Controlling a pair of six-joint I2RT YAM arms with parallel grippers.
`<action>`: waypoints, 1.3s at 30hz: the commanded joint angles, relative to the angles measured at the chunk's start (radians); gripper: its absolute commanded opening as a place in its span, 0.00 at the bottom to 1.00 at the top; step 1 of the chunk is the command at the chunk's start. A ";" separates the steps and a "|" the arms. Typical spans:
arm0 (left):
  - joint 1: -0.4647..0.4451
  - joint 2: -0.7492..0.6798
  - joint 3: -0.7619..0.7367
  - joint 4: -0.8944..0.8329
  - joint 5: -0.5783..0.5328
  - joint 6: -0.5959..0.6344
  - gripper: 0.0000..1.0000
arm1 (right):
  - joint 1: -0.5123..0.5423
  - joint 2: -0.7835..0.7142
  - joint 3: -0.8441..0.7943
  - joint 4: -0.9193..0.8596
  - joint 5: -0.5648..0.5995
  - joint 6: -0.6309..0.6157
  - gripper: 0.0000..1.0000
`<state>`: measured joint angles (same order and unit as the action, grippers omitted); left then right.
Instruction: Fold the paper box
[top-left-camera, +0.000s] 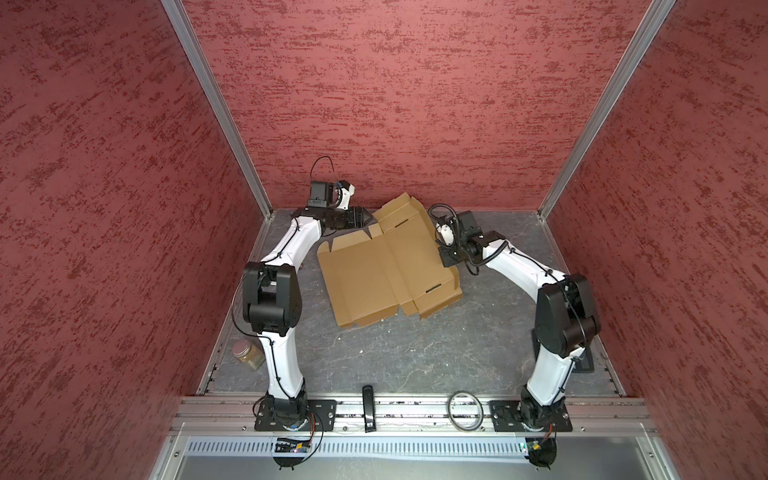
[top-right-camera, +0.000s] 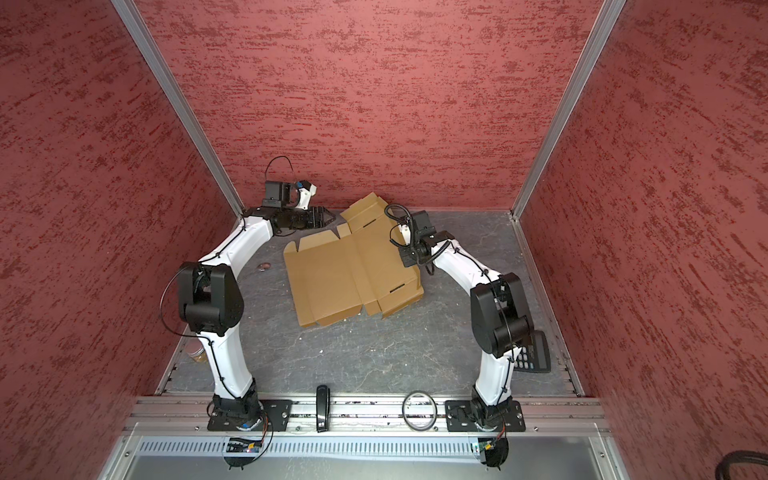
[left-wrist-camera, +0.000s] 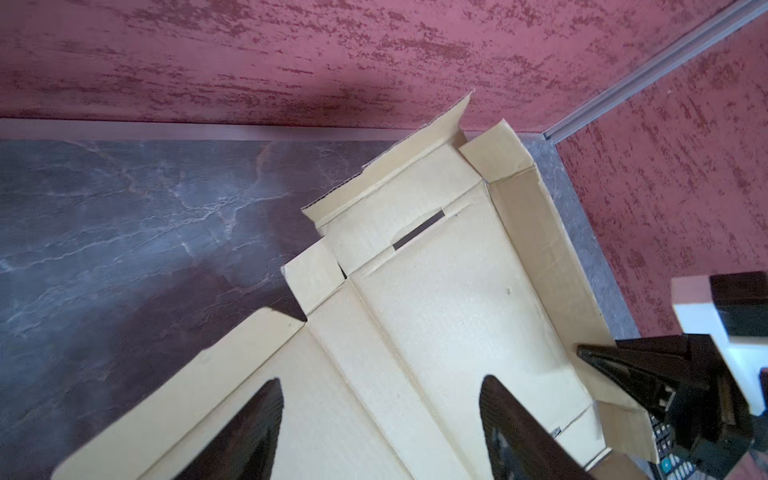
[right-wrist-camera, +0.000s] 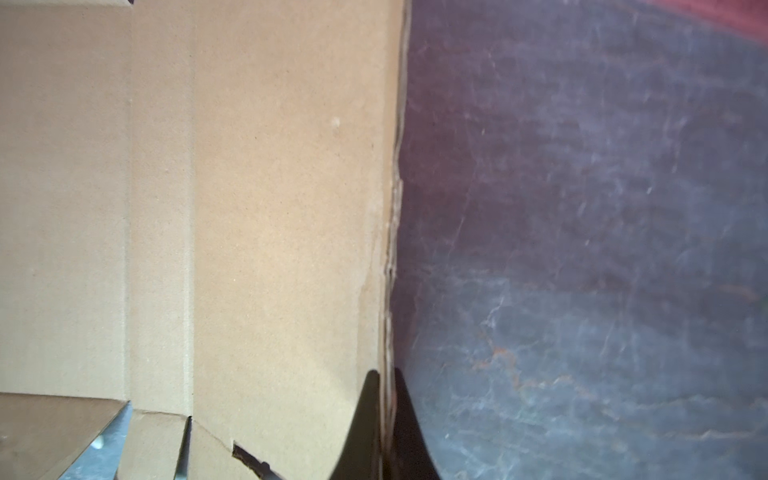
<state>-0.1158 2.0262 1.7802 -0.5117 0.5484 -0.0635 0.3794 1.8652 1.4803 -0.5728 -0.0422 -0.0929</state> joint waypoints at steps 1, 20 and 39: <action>-0.005 0.064 0.074 -0.063 0.054 0.111 0.76 | -0.001 0.017 0.042 -0.037 -0.013 -0.109 0.00; -0.053 0.277 0.397 -0.141 -0.125 0.221 0.79 | -0.002 -0.021 0.054 -0.034 -0.117 -0.226 0.00; -0.059 0.278 0.348 -0.085 -0.143 0.229 0.30 | -0.002 -0.051 0.061 -0.022 -0.160 -0.233 0.00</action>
<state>-0.1696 2.3375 2.1483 -0.6342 0.4149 0.1696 0.3786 1.8378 1.5066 -0.6006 -0.1833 -0.3077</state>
